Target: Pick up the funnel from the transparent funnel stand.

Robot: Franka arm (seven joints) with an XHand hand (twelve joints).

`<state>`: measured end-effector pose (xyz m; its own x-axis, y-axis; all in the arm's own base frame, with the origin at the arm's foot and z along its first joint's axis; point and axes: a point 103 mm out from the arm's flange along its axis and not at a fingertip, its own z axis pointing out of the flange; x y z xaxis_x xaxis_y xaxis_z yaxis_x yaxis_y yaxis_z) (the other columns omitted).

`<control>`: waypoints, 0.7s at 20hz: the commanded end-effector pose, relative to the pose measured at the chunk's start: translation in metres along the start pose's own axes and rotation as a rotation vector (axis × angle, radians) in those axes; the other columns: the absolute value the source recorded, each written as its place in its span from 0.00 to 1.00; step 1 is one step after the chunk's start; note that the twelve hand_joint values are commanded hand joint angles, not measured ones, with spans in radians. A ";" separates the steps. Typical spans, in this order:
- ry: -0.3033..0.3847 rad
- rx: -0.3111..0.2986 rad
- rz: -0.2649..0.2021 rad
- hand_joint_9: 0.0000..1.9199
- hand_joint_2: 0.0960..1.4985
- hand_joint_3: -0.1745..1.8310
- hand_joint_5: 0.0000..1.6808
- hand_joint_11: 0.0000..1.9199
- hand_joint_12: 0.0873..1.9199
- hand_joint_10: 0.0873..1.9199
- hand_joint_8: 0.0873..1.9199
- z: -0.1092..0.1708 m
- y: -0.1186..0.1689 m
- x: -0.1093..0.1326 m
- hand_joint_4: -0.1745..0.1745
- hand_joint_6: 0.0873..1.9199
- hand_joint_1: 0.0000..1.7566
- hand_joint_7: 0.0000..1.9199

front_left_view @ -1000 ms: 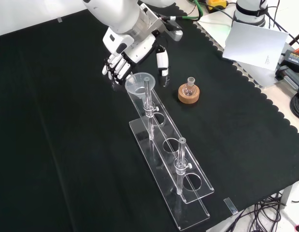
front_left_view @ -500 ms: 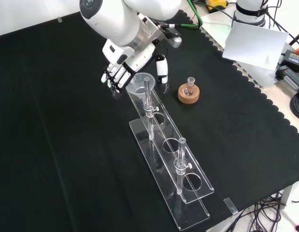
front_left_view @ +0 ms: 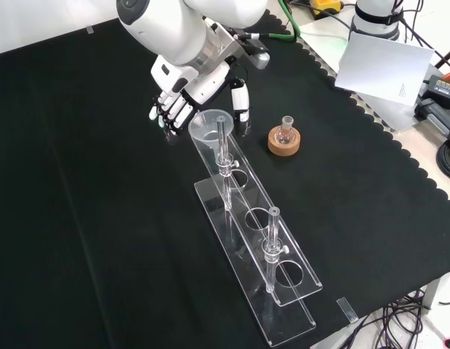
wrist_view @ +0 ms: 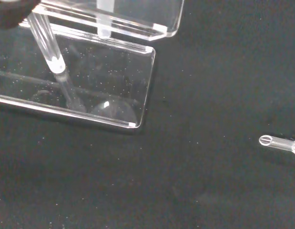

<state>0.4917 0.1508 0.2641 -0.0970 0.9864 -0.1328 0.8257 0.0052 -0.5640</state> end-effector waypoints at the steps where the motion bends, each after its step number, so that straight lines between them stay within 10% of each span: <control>1: -0.027 -0.001 -0.013 0.00 0.44 0.10 0.06 0.00 0.00 0.29 0.26 0.000 0.002 -0.002 0.49 0.00 0.37 0.10; 8: -0.007 -0.011 -0.009 0.00 0.45 0.11 0.15 0.00 0.00 0.35 0.25 -0.003 0.002 -0.003 0.54 0.00 0.38 0.21; 10: -0.022 -0.004 -0.004 0.01 0.45 0.11 0.18 0.00 0.00 0.36 0.26 -0.014 0.009 0.037 0.56 0.00 0.39 0.24; 14: -0.010 -0.020 -0.017 0.08 0.46 0.12 0.29 0.00 0.00 0.34 0.28 -0.011 0.001 0.008 0.59 0.00 0.40 0.32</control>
<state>0.4982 0.1631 0.2646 -0.1151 0.9829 -0.1434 0.8281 0.0152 -0.5604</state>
